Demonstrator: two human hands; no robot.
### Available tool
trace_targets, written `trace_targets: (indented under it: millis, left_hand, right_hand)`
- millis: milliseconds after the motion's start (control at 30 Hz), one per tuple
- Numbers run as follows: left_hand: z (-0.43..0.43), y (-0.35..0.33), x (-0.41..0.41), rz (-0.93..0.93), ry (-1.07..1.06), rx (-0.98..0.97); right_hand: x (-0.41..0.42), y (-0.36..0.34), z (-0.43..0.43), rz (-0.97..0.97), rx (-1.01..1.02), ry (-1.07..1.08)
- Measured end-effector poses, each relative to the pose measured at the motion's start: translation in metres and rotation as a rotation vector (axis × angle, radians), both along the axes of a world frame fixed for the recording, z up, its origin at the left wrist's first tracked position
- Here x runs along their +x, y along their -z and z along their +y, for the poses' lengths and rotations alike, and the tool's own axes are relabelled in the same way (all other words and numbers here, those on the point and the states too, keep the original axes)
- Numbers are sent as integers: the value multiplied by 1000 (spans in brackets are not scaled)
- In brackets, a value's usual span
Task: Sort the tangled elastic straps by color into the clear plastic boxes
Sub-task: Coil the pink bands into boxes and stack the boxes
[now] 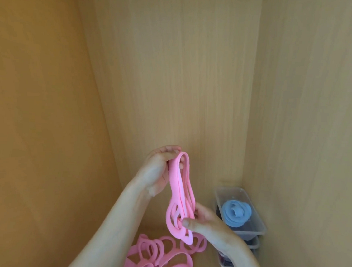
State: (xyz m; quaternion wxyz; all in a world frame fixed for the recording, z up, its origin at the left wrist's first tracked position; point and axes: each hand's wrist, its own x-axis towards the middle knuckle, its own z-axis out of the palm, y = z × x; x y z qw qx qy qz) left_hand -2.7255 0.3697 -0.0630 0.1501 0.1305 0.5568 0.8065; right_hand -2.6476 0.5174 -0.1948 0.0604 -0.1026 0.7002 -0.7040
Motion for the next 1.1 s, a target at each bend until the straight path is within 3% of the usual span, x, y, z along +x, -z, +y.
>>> trace_targets:
  millis: [233, 534, 734, 800, 900, 1000, 1100]
  left_hand:
    - [13, 4, -6, -149, -170, 103]
    - [3, 10, -16, -308, -113, 89]
    - [-31, 51, -24, -269, -13, -274]
    - [-39, 68, -24, -155, -47, -499]
    - [-45, 91, -16, 130, -271, -869]
    - [-37, 116, 4, 352, -104, -929]
    - [-22, 138, 23, 262, 37, -890]
  right_hand:
    - [-1, -4, -7, -22, 105, -11]
    - [-6, 9, -13, -202, -274, 201]
    - [-12, 7, 3, -353, -335, 210]
    - [-13, 4, 7, -384, -290, 191]
    - [-15, 5, 9, -395, -220, 175]
    - [-17, 10, 3, -380, -154, 183]
    - [-16, 14, -4, -375, -68, 180]
